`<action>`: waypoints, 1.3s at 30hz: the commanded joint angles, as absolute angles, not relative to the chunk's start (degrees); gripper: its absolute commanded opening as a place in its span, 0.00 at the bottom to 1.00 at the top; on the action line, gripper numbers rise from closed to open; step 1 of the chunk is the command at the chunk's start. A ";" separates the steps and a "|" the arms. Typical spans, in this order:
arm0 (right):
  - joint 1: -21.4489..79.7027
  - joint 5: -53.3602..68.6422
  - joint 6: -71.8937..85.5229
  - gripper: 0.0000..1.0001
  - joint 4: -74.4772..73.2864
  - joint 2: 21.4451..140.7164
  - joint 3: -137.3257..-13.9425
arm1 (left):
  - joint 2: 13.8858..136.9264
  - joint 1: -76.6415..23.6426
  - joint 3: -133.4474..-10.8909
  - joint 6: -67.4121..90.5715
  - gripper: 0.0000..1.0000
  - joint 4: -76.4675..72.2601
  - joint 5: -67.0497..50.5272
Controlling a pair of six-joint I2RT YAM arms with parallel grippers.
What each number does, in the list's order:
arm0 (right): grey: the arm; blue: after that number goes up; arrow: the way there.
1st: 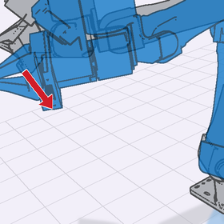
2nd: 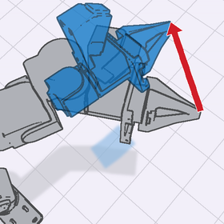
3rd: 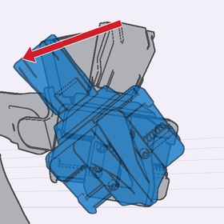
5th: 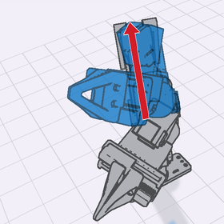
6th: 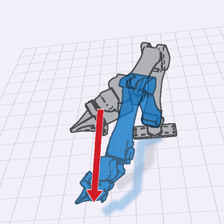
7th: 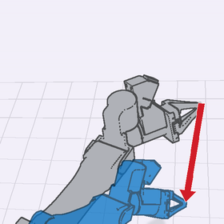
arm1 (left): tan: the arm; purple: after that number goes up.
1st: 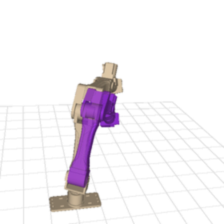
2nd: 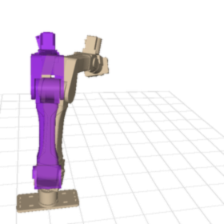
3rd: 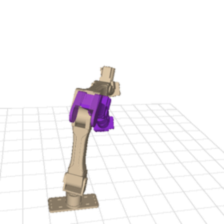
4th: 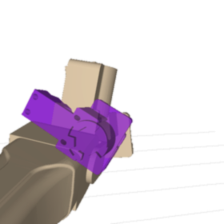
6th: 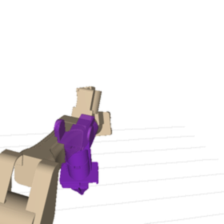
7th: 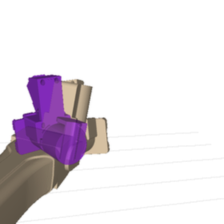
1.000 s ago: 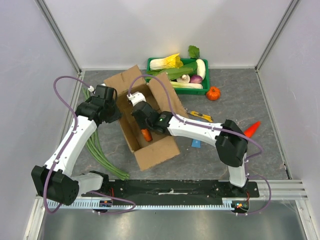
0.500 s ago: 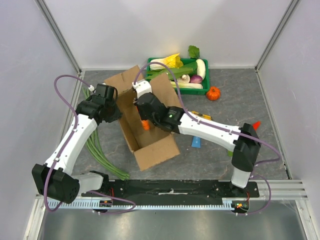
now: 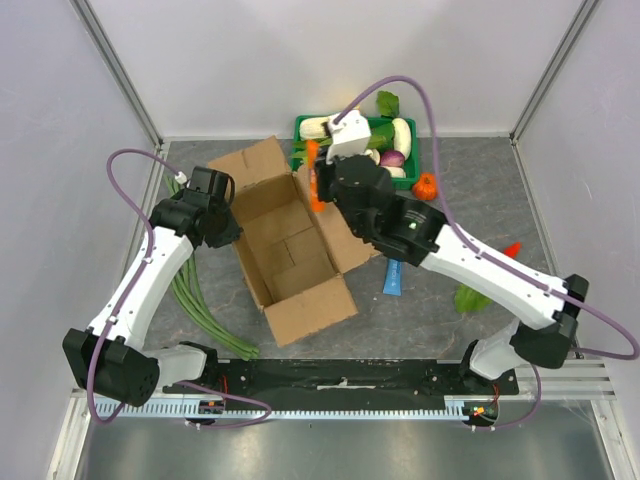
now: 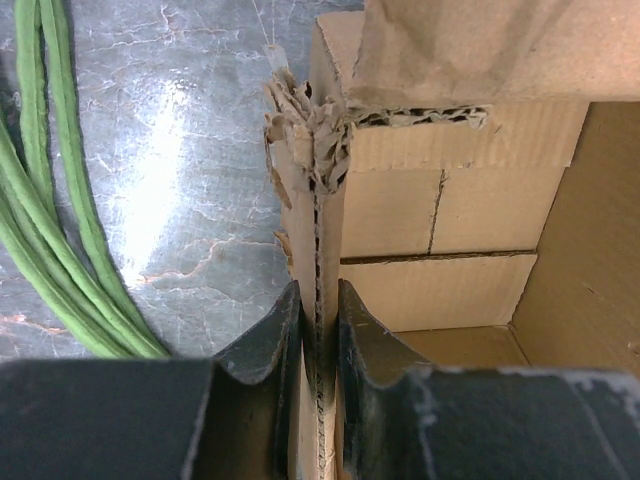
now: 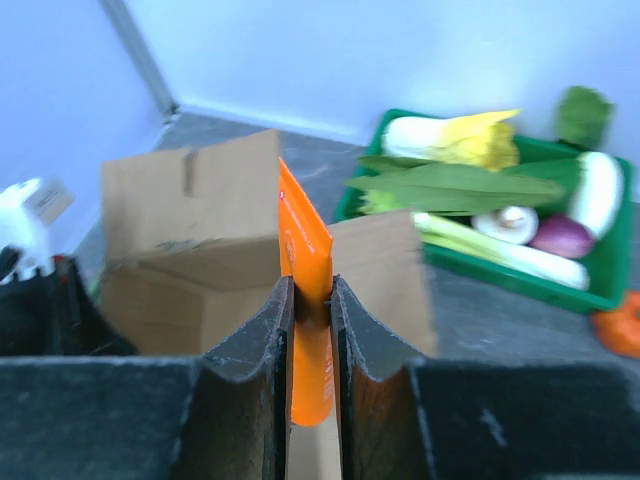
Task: Unpack the express box
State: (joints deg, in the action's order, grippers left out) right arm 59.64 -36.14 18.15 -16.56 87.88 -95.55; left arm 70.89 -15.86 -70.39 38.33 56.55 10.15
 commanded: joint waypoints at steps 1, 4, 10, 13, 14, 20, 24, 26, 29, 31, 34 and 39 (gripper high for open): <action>57.31 -48.14 18.10 0.23 -20.55 81.92 -95.81 | 70.58 -15.65 -73.21 40.69 0.02 56.34 9.23; 53.10 -51.24 22.56 0.24 -26.79 77.88 -91.52 | 70.66 -15.47 -72.69 42.70 0.02 56.51 9.40; 40.00 -44.92 29.97 0.23 -34.54 70.76 -78.26 | 71.80 -15.12 -72.68 50.16 0.02 57.91 13.18; 37.53 -39.93 31.55 0.23 -35.07 69.26 -73.24 | 72.86 -14.94 -73.30 53.42 0.02 58.97 14.32; 36.92 -39.03 32.68 0.22 -35.59 69.69 -72.34 | 73.47 -14.85 -73.65 54.31 0.02 60.11 14.59; 34.90 -33.84 36.03 0.22 -35.68 72.15 -64.87 | 74.71 -14.59 -73.22 57.39 0.02 61.08 14.33; 33.84 -33.66 35.42 0.24 -34.80 75.58 -61.27 | 74.53 -14.50 -72.42 57.92 0.03 60.47 14.06; 33.23 -33.31 35.42 0.24 -34.54 78.30 -60.65 | 74.18 -14.33 -71.90 57.57 0.09 59.42 13.36; 32.09 -31.39 35.94 0.24 -32.97 81.47 -58.89 | 73.39 -14.15 -71.11 57.31 0.13 57.66 13.01; 31.38 -29.63 36.47 0.24 -31.73 83.48 -57.40 | 72.95 -14.15 -71.10 56.95 0.14 57.13 12.75; 29.97 -27.86 37.09 0.24 -29.45 86.03 -56.08 | 72.16 -14.15 -71.10 55.29 0.14 55.82 11.69; 28.74 -27.68 37.35 0.27 -29.35 89.38 -56.60 | 70.23 -14.15 -69.43 53.97 0.22 53.70 10.11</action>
State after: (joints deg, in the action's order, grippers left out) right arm 29.47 -28.05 35.59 -32.29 87.92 -55.94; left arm 73.34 -14.48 -69.76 54.19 59.22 12.19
